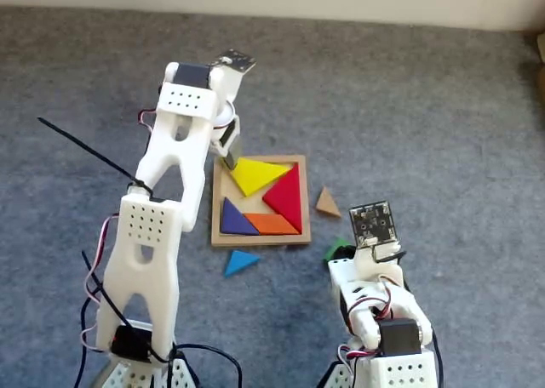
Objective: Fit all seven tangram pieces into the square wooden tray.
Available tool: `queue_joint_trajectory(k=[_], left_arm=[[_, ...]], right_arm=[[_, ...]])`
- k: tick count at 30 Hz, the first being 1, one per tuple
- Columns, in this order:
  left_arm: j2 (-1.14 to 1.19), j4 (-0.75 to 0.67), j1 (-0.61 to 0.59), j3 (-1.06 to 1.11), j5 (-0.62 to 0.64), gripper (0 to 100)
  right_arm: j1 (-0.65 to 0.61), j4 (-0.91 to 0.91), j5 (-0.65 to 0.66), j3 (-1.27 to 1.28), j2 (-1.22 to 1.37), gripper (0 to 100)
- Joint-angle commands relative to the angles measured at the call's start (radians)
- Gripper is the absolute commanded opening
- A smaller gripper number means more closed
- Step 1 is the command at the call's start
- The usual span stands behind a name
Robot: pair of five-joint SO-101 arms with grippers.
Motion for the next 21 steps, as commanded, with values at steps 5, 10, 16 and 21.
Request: queue_joint_trajectory(k=[5,10,16,21], left_arm=[[-0.079,0.006,0.073,0.027,0.003,21],[-0.079,0.003,0.122,0.084,0.003,21],[-0.084,0.000,0.160,0.082,0.003,21],[-0.085,-0.005,0.173,0.081,0.003,21]], right_arm=[[0.010,0.002,0.005,0.151,-0.005,2.9],[0.010,0.001,0.005,0.151,-0.005,2.9],[0.010,0.001,0.003,0.151,-0.005,2.9],[0.010,0.001,0.003,0.151,-0.005,2.9]])
